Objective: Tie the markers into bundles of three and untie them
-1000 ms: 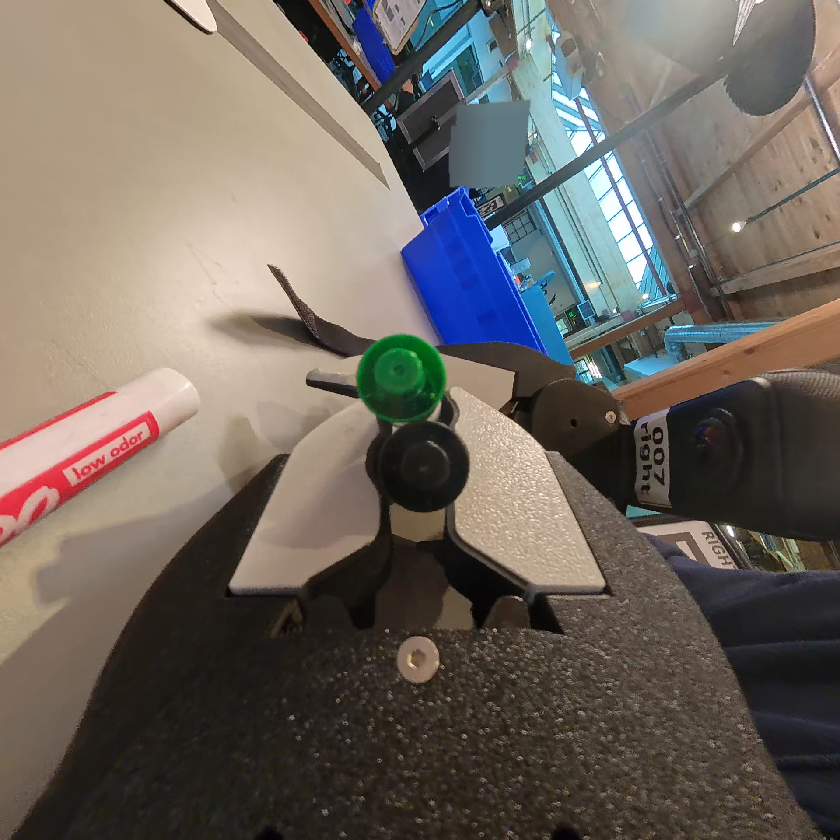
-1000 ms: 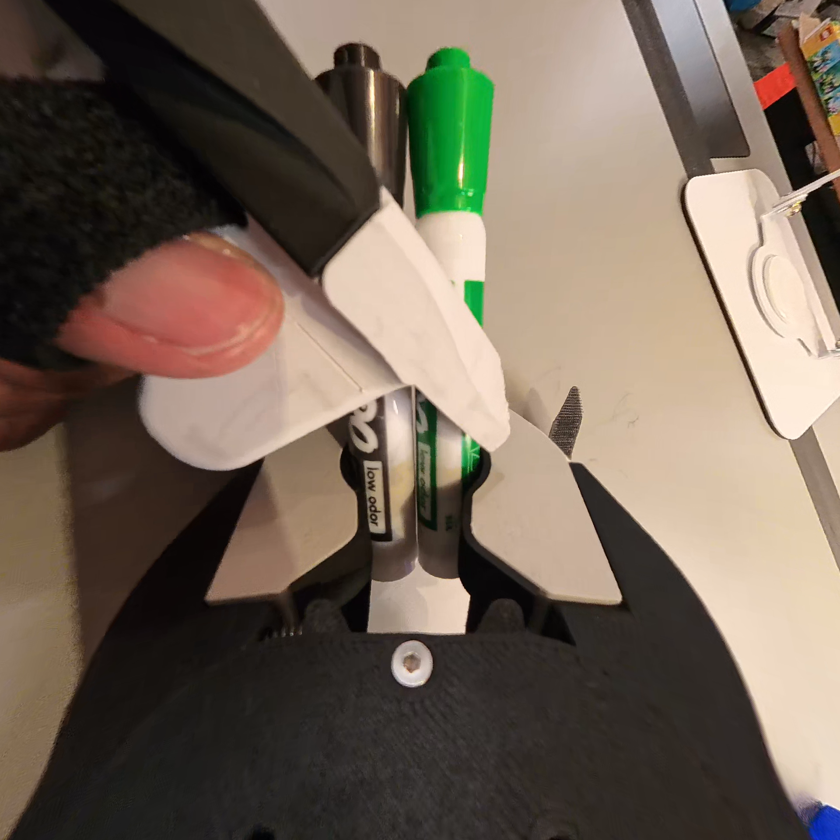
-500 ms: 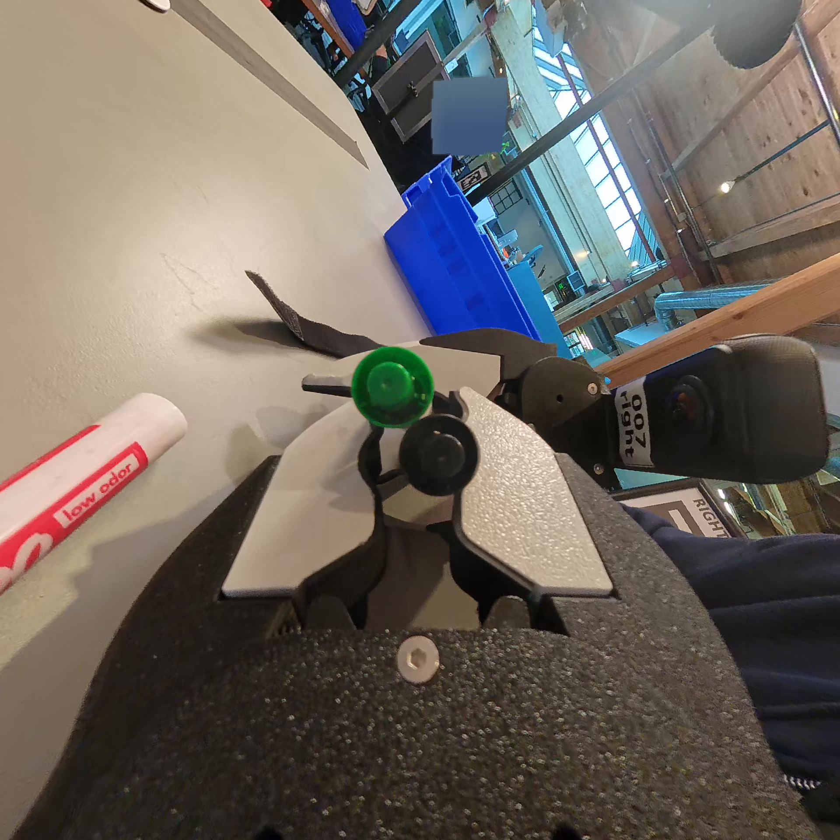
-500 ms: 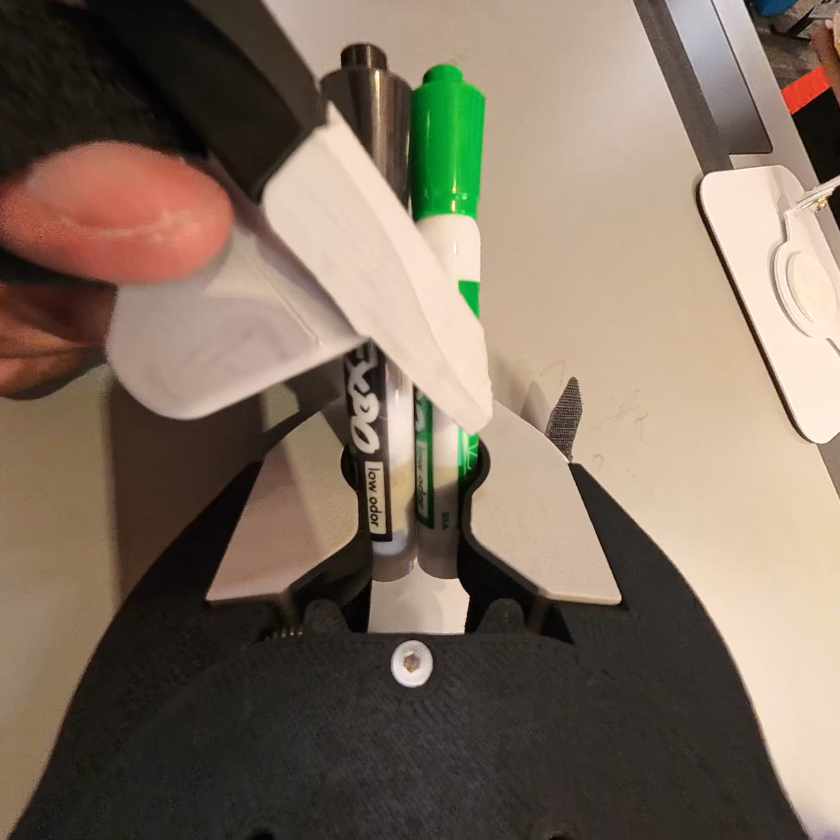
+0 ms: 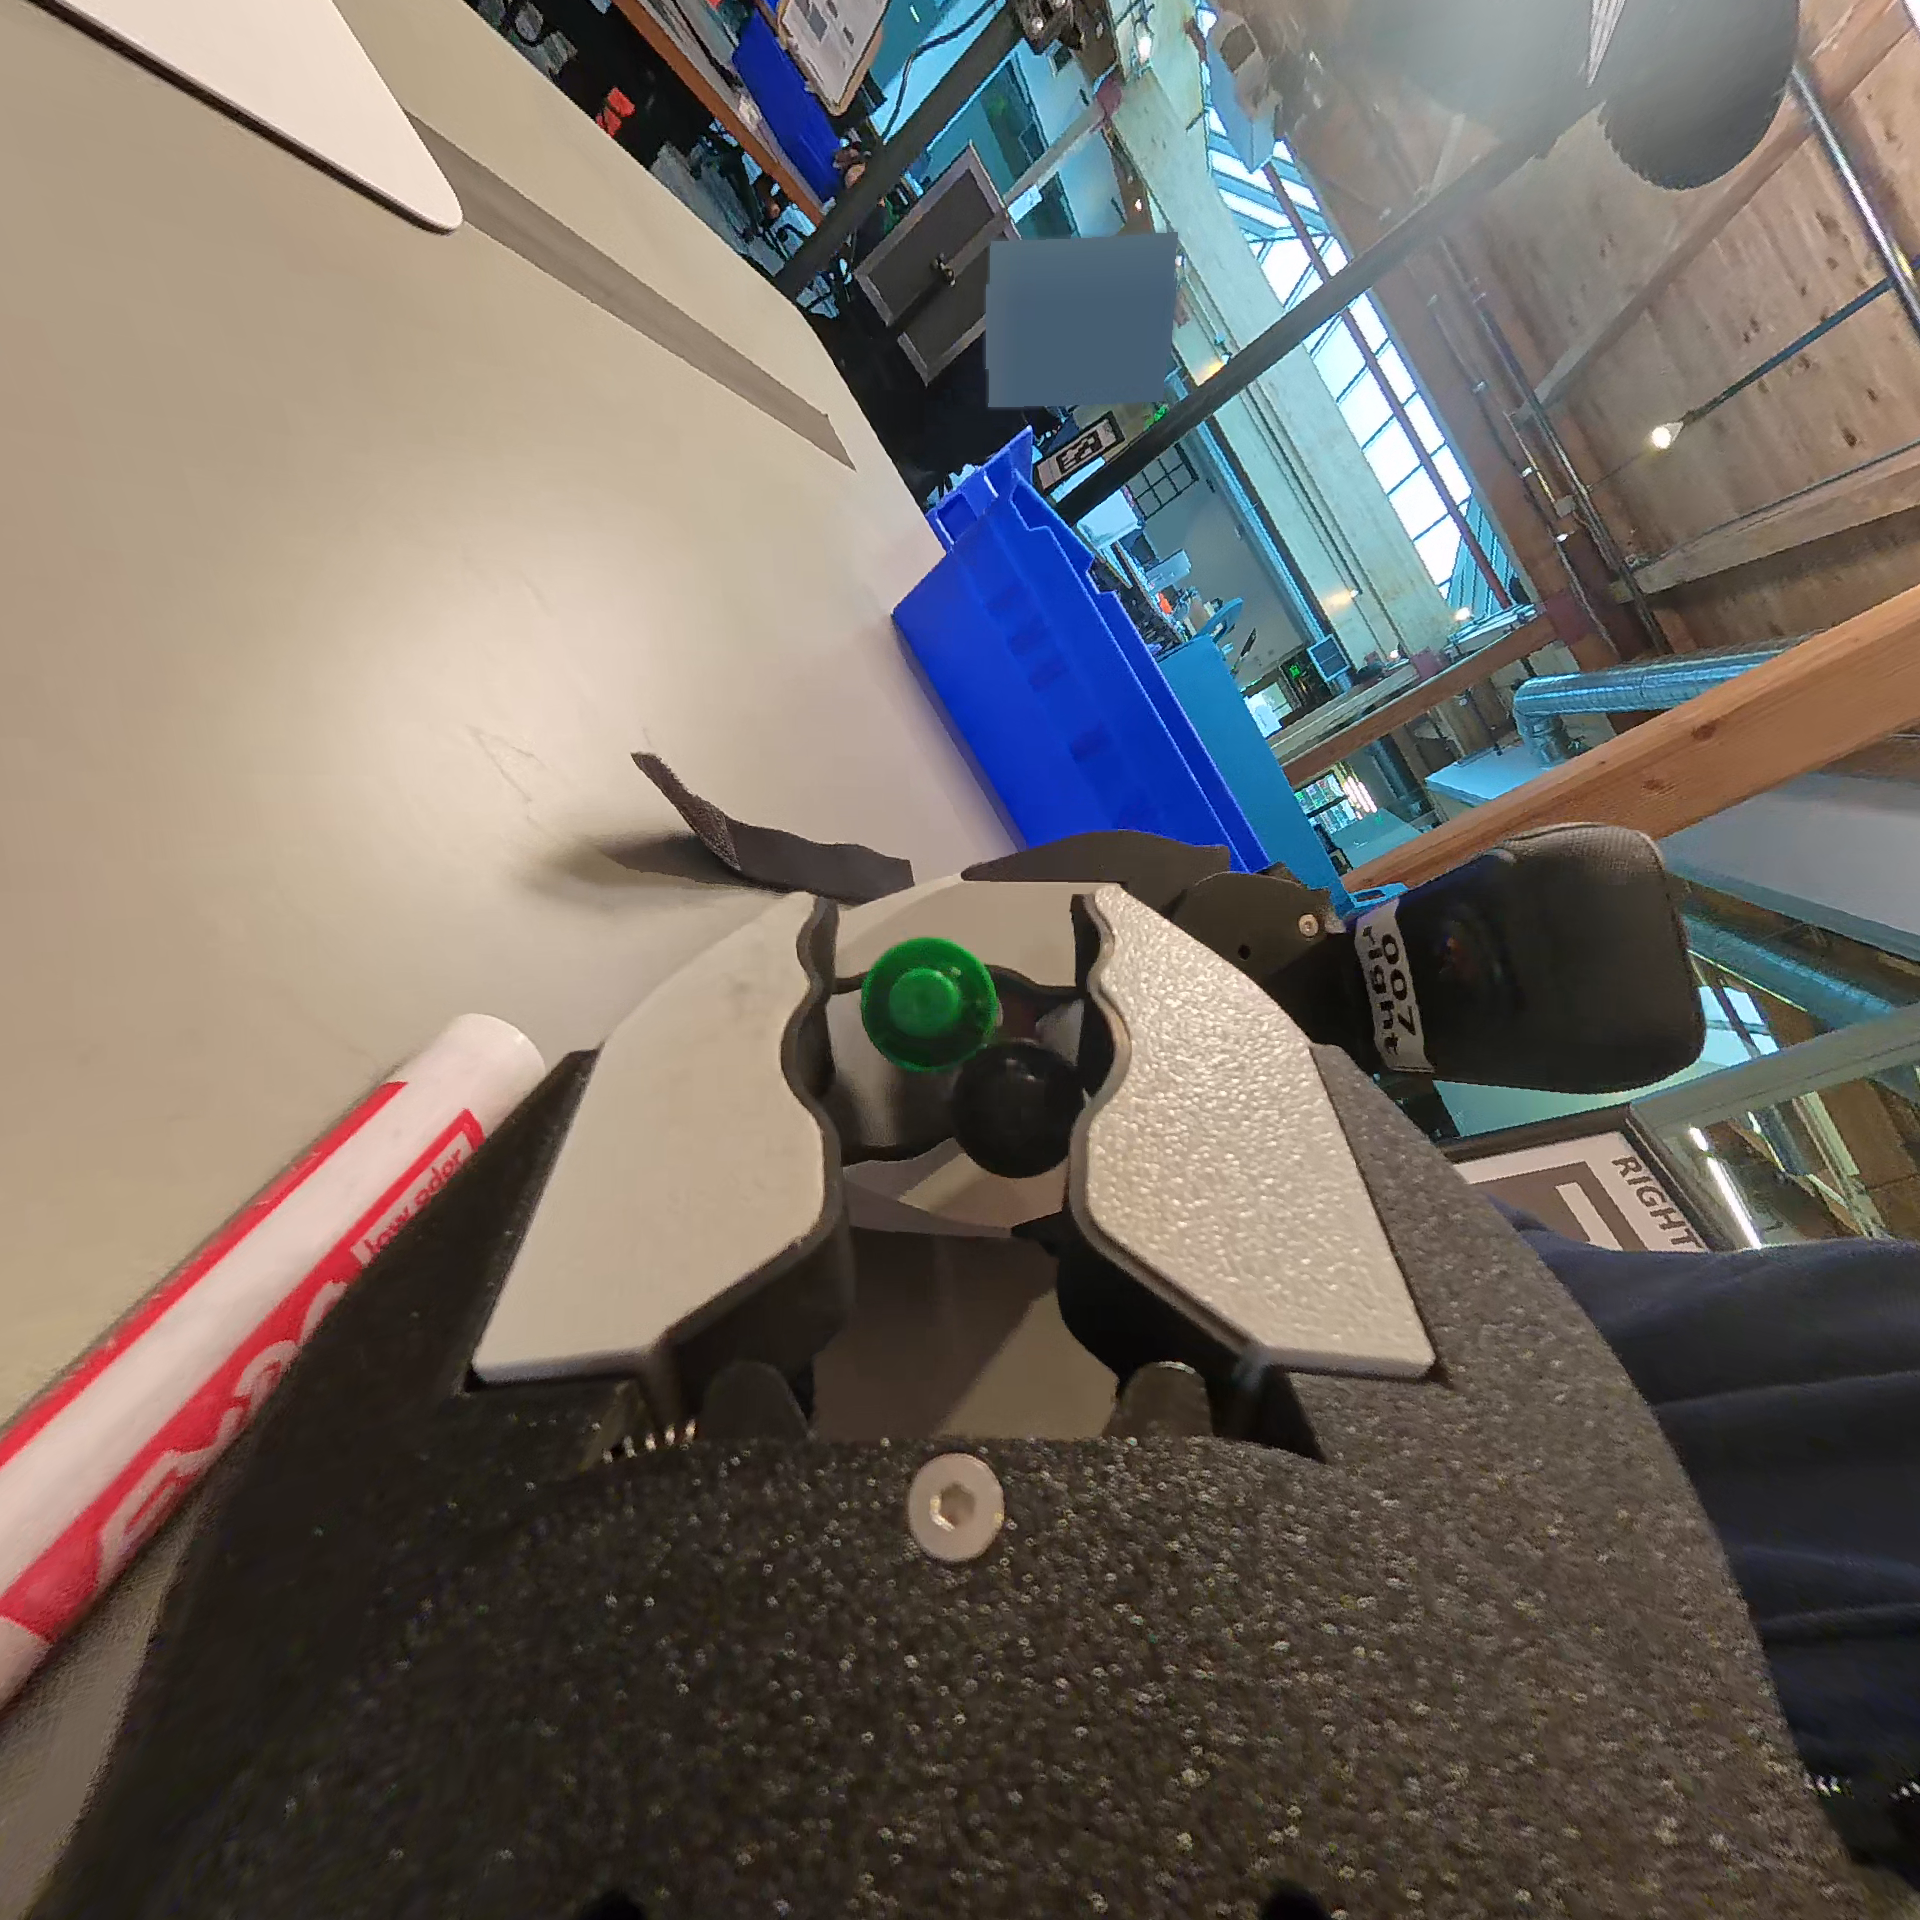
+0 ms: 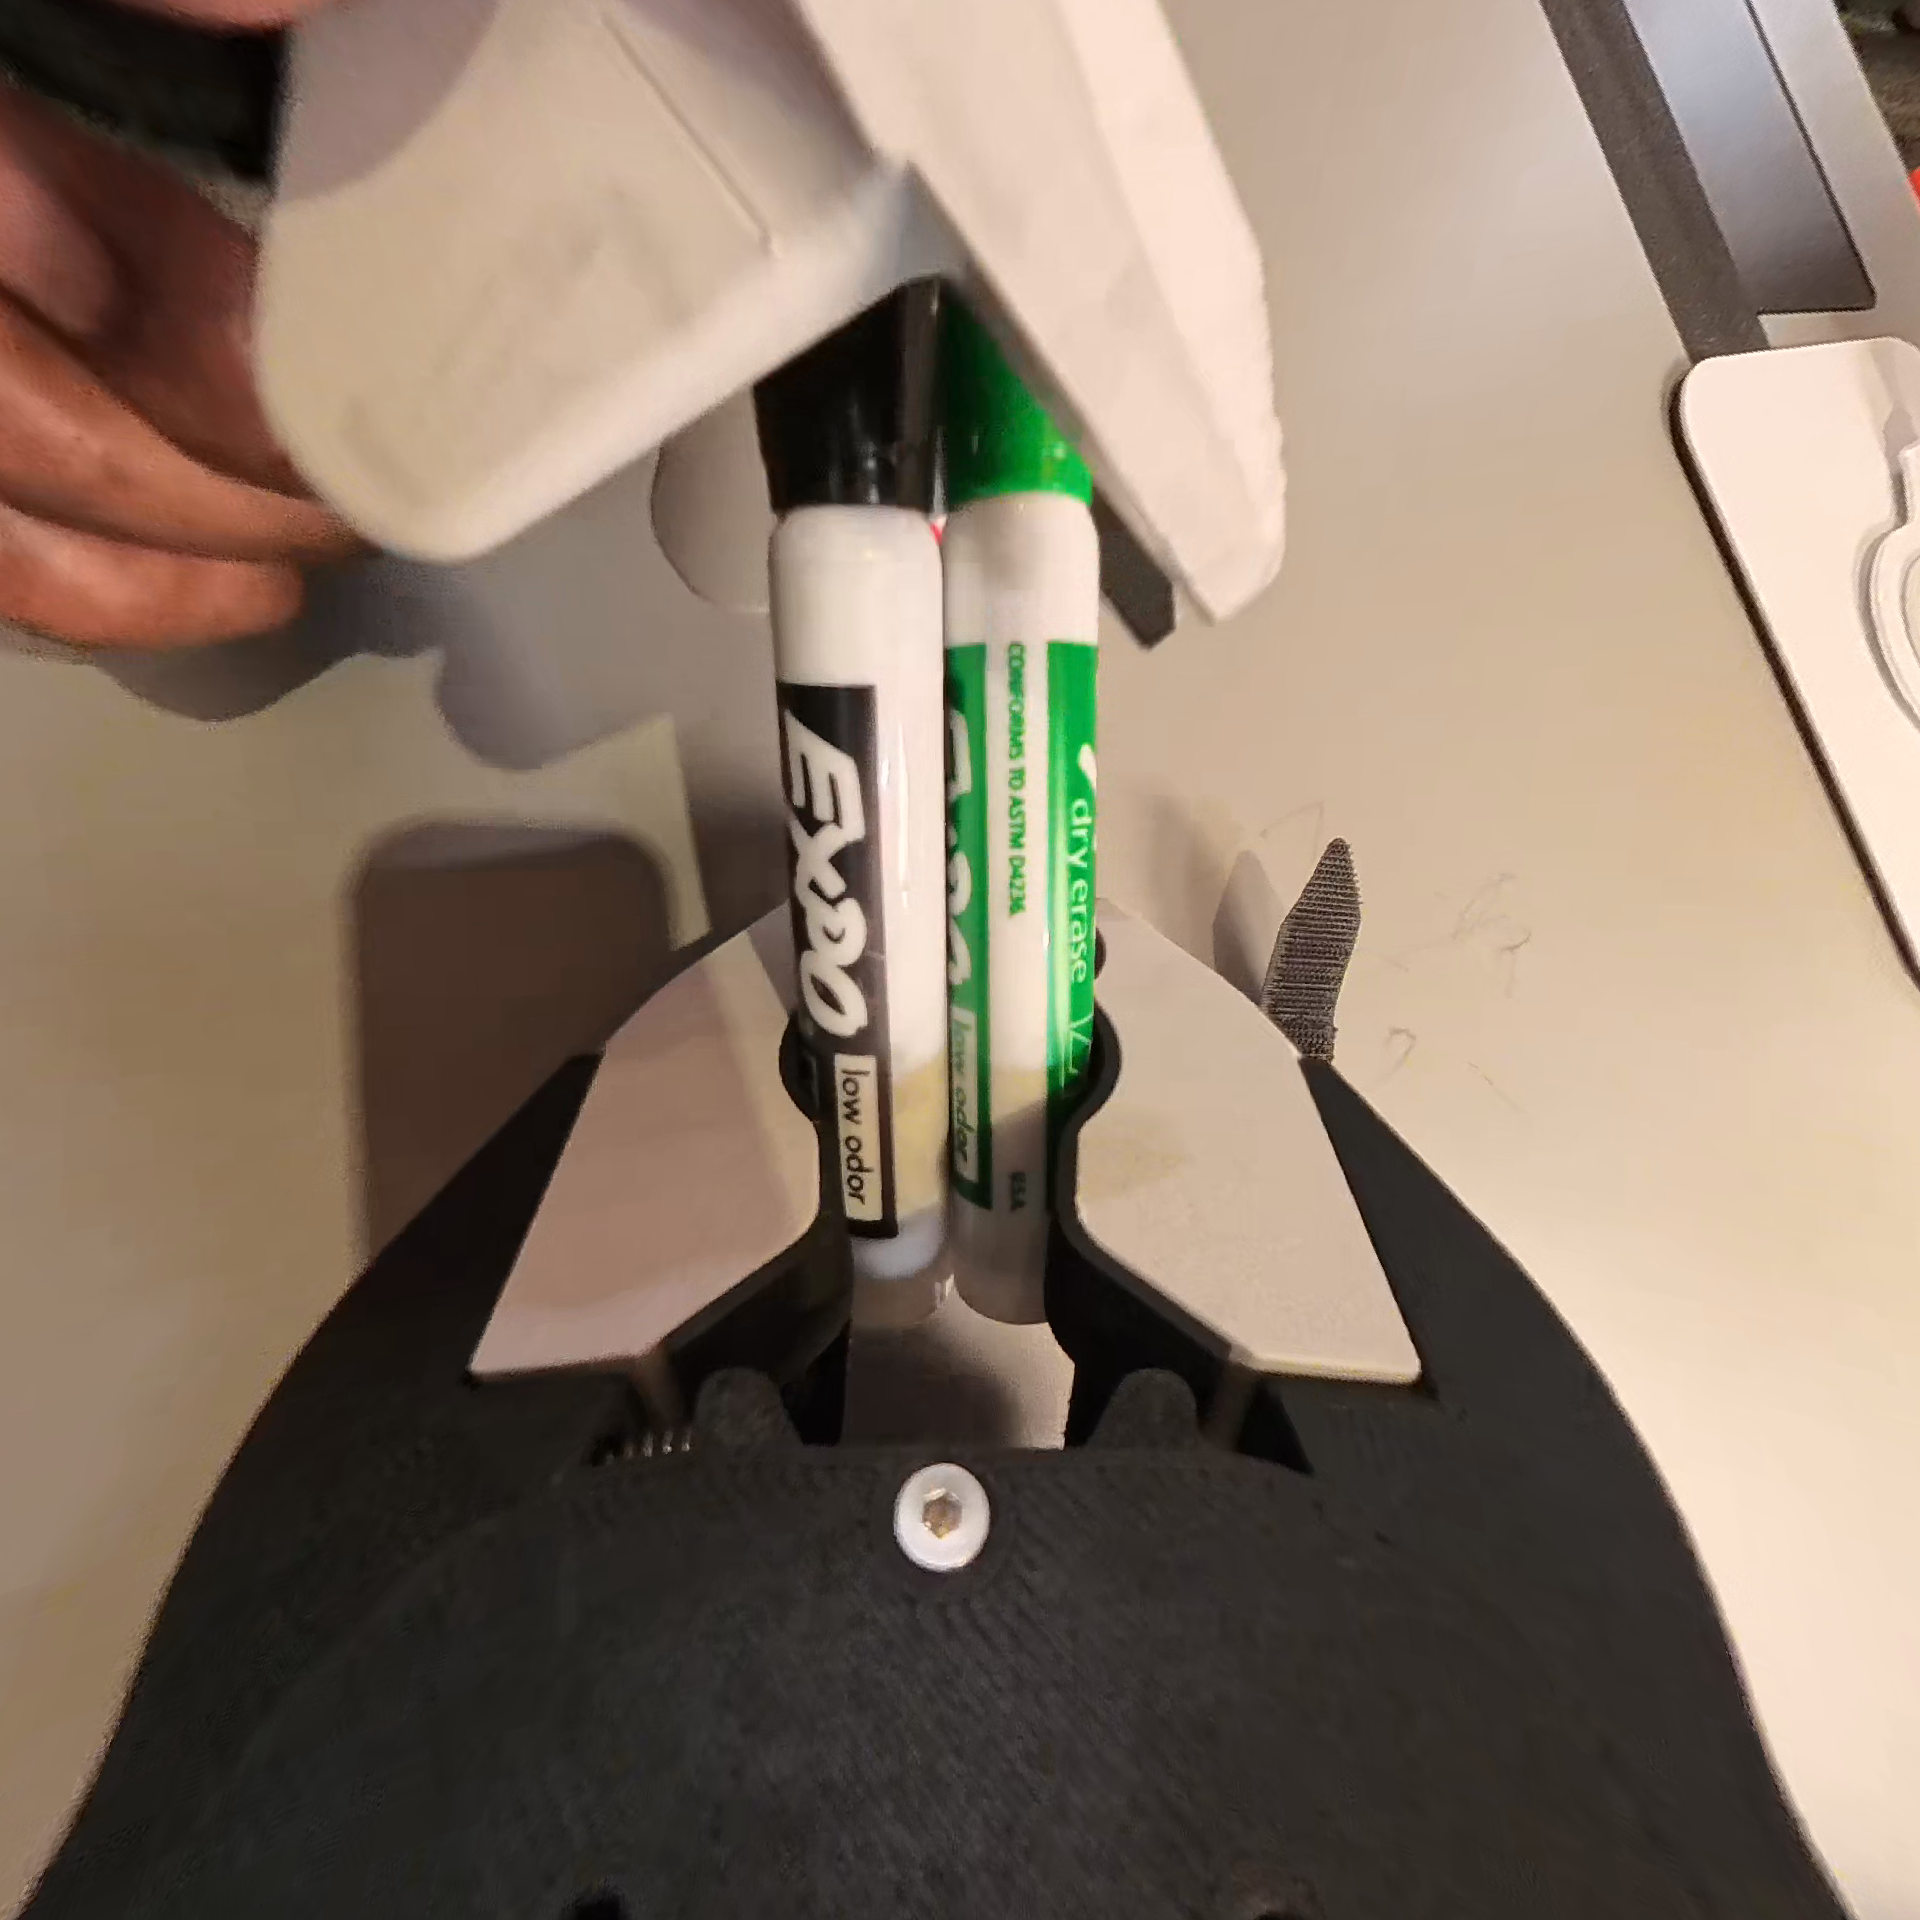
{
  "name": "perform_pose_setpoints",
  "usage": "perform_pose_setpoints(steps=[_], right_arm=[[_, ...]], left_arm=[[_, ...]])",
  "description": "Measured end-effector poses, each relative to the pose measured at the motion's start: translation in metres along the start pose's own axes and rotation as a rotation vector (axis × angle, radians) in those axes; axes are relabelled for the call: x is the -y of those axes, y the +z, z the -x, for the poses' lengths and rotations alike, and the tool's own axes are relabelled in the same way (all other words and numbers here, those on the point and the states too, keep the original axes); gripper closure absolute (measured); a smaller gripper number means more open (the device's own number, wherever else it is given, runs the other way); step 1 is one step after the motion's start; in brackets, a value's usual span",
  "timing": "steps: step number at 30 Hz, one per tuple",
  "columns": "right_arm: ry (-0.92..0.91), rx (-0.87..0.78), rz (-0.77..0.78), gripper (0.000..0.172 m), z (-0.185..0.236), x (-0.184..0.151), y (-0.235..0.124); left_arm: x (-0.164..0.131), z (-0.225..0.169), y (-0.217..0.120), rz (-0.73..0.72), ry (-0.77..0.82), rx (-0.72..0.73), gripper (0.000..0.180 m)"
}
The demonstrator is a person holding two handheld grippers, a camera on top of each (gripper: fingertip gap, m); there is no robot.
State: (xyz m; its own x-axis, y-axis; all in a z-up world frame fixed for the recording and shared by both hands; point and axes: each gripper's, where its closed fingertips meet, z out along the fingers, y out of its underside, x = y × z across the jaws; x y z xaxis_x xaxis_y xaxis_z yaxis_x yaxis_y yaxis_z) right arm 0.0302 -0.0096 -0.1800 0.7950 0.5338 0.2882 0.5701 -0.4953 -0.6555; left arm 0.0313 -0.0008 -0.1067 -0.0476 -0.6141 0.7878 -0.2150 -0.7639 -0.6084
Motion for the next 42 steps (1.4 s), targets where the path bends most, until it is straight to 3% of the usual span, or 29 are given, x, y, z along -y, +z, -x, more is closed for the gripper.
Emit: perform_pose_setpoints(steps=[12, 20, 24, 35, 37, 42], right_arm=[[-0.016, -0.006, 0.023, 0.129, -0.003, -0.007, 0.001], [0.013, -0.066, 0.041, 0.129, -0.015, -0.010, -0.002], [0.035, -0.055, 0.052, 0.129, -0.016, -0.012, -0.003], [0.012, -0.019, 0.057, 0.128, -0.009, -0.012, -0.002], [0.006, -0.008, 0.052, 0.128, -0.006, -0.011, -0.002], [0.010, -0.003, 0.051, 0.128, -0.005, -0.011, -0.002]], left_arm=[[0.019, 0.010, -0.013, 0.038, 0.031, 0.027, 0.136], [0.014, 0.002, -0.008, 0.044, -0.055, -0.068, 0.133], [0.000, 0.001, -0.001, 0.088, -0.020, -0.060, 0.134], [-0.007, 0.002, 0.003, 0.069, 0.022, -0.043, 0.149], [-0.006, 0.002, 0.003, 0.057, 0.015, -0.054, 0.161], [-0.007, 0.002, 0.003, 0.049, -0.025, -0.066, 0.161]])
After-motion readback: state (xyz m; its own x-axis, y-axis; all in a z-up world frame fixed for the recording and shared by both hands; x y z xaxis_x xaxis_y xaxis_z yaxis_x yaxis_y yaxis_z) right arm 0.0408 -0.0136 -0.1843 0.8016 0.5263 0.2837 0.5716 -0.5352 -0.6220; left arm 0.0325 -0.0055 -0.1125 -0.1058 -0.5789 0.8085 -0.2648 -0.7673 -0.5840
